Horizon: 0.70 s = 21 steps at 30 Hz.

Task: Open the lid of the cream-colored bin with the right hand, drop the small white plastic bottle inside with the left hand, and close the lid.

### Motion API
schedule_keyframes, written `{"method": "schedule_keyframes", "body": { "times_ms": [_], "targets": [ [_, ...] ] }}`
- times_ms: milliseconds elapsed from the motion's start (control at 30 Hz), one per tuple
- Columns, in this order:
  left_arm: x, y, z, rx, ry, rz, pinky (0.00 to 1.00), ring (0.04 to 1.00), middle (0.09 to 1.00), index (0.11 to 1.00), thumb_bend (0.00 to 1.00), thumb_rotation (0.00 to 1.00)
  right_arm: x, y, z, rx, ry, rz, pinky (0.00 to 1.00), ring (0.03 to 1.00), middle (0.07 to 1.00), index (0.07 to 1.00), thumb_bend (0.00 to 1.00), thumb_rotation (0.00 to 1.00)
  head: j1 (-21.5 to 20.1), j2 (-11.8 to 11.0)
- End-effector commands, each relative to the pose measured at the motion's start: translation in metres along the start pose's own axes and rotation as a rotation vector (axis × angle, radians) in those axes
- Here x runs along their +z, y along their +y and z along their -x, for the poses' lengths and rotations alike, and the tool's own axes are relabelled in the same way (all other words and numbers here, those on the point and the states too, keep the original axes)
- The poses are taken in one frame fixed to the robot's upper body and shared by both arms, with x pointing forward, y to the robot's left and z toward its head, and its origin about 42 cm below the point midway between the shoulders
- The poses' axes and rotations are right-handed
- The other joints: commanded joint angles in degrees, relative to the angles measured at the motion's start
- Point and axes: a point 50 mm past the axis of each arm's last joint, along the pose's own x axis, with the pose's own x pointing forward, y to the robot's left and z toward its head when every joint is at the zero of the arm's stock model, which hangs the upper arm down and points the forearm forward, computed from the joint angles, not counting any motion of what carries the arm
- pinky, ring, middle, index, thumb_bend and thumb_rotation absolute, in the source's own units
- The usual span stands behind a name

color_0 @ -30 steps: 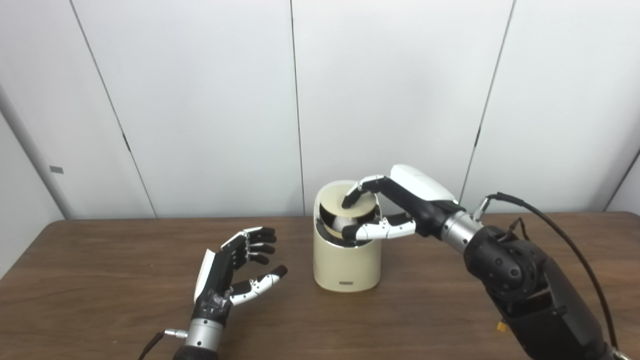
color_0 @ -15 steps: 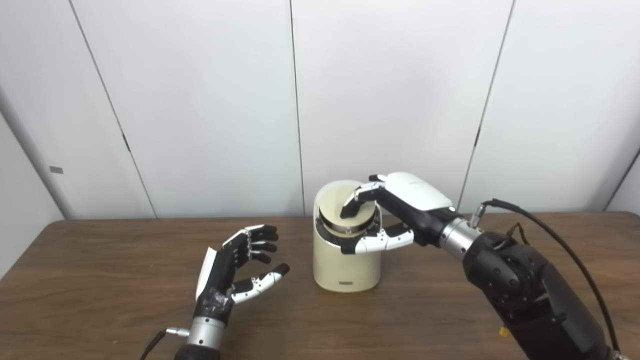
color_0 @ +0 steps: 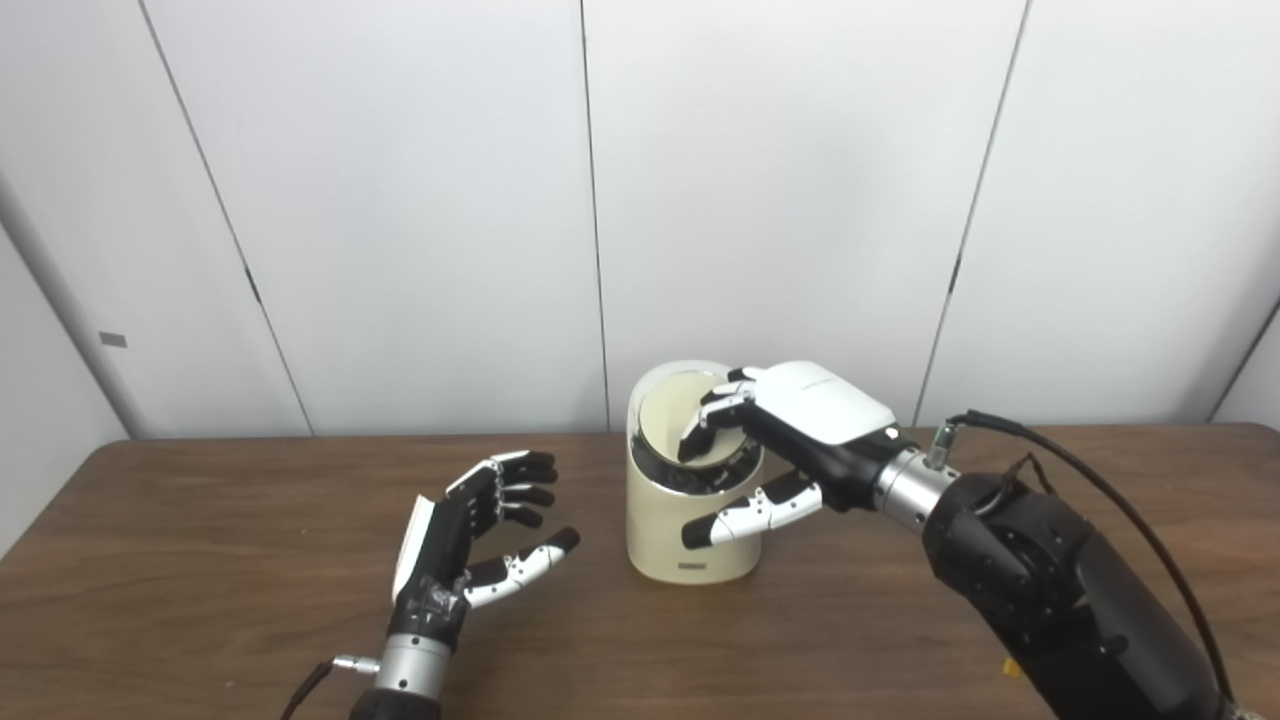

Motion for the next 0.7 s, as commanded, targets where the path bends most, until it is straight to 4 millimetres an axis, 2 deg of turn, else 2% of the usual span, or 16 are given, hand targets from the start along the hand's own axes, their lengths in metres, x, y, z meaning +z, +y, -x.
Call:
{"method": "schedule_keyframes", "body": {
  "times_ms": [0,667],
  "targets": [
    [0.016,0.001,-0.012,0.005,-0.078,-0.001,0.56,0.637,0.691,0.7,0.62,0.0,0.003,-0.02,-0.003,-0.02,-0.022,0.068,0.93,0.862,0.669,0.66,0.71,0.82,0.0,0.0],
    [0.019,0.002,-0.009,0.006,-0.074,0.007,0.56,0.639,0.694,0.699,0.63,0.0,-0.011,-0.014,-0.014,0.097,0.084,0.068,0.92,0.897,0.734,0.726,0.72,0.86,0.2,1.0]
  ]
}}
